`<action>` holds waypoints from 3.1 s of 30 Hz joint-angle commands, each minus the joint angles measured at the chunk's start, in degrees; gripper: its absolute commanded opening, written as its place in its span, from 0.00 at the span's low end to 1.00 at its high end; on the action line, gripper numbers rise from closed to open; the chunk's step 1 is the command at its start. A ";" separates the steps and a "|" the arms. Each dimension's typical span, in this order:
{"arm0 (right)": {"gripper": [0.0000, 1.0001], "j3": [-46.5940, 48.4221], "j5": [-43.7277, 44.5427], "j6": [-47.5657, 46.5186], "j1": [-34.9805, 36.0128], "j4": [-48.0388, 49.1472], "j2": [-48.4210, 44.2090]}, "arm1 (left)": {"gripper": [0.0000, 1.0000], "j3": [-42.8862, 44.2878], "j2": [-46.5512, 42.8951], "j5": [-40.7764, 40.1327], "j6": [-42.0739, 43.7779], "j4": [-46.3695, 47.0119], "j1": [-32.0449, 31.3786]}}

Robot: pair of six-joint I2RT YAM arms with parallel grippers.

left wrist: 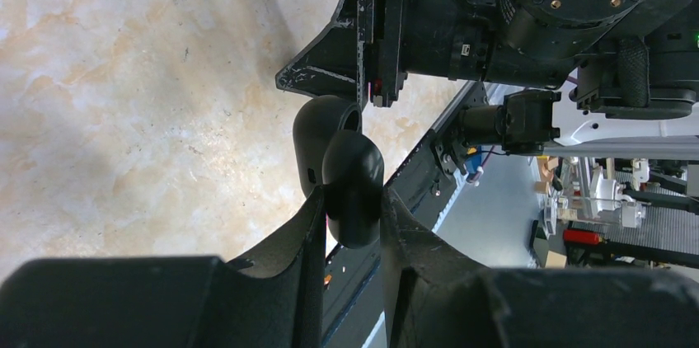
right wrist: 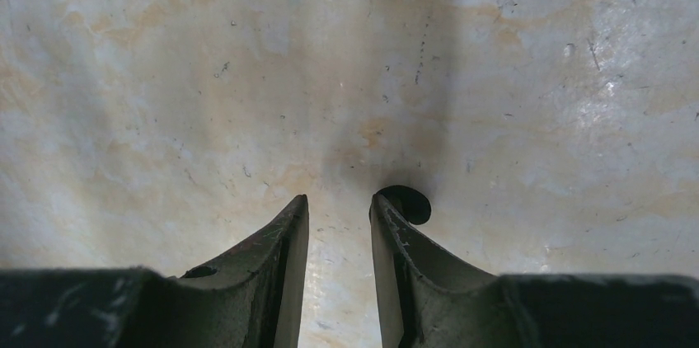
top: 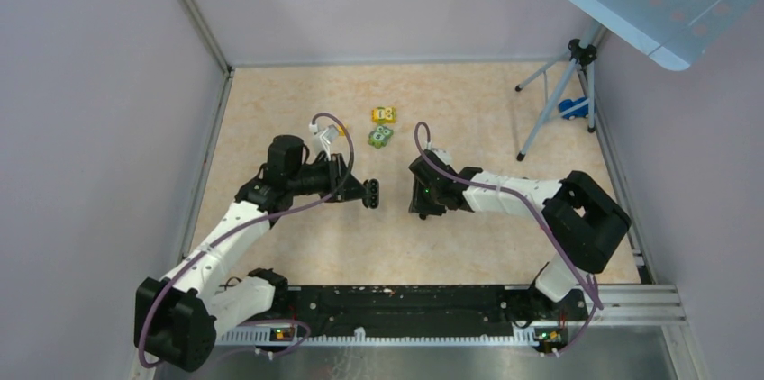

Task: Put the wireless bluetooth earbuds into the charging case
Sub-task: Pick up the right earbud from the center of the board, then insert the right earbud into the right side groove of the charging case.

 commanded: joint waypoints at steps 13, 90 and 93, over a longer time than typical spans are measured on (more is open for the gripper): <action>0.33 -3.97 0.20 2.68 0.62 1.25 -5.07 | 0.00 -1.92 -1.63 5.54 -0.81 5.39 0.31; 0.00 -10.86 6.10 -7.58 7.04 25.35 -42.05 | 0.00 5.78 1.84 10.20 -0.07 10.54 0.33; 0.00 -5.90 11.31 -1.93 9.00 18.36 -34.59 | 0.00 2.79 2.93 10.96 -3.24 12.13 0.33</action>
